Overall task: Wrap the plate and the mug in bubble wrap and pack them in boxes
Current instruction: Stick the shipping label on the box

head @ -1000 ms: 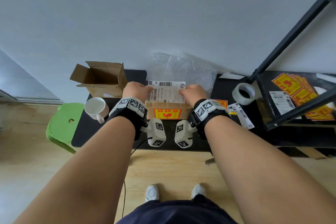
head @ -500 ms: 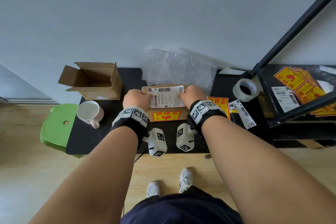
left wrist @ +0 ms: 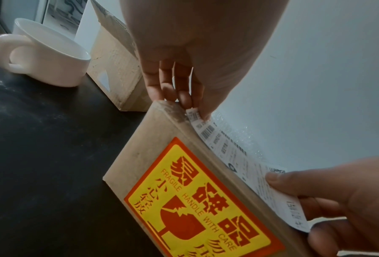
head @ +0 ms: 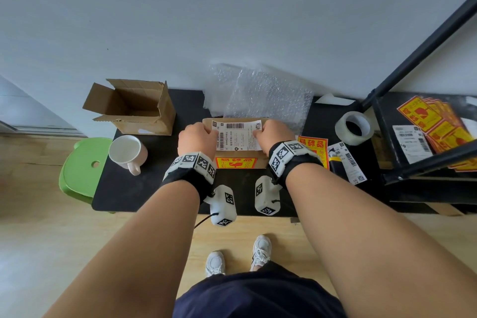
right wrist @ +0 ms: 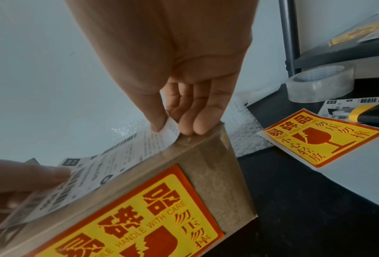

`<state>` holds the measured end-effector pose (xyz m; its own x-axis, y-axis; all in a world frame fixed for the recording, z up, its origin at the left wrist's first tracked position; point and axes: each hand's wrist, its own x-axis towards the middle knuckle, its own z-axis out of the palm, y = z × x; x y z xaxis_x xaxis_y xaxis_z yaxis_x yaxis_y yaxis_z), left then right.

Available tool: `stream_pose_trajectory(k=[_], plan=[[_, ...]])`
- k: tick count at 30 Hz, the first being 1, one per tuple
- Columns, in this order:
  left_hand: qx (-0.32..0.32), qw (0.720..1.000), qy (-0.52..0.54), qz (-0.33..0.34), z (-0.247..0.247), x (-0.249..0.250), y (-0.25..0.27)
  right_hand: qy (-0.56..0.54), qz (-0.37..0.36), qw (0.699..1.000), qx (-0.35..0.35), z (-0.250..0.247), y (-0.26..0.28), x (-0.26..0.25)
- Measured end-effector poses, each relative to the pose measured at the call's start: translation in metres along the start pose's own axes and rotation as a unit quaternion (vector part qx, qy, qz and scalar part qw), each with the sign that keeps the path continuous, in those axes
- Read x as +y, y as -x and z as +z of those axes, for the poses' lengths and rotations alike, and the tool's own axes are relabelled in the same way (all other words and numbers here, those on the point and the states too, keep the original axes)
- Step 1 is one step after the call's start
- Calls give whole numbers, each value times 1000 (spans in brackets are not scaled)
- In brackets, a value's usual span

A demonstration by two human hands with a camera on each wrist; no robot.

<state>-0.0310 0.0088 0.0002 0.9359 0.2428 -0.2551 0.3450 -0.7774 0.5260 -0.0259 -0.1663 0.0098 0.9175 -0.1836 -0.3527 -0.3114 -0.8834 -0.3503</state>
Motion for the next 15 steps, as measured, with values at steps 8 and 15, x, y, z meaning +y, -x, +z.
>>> stream_pose_trajectory(k=[8, 15], plan=[[16, 997, -66, 35, 3, 3, 1, 21, -12, 999, 25, 1, 6, -2], [-9, 994, -99, 44, -2, 2, -3, 5, 8, 999, 39, 0, 11, -5]])
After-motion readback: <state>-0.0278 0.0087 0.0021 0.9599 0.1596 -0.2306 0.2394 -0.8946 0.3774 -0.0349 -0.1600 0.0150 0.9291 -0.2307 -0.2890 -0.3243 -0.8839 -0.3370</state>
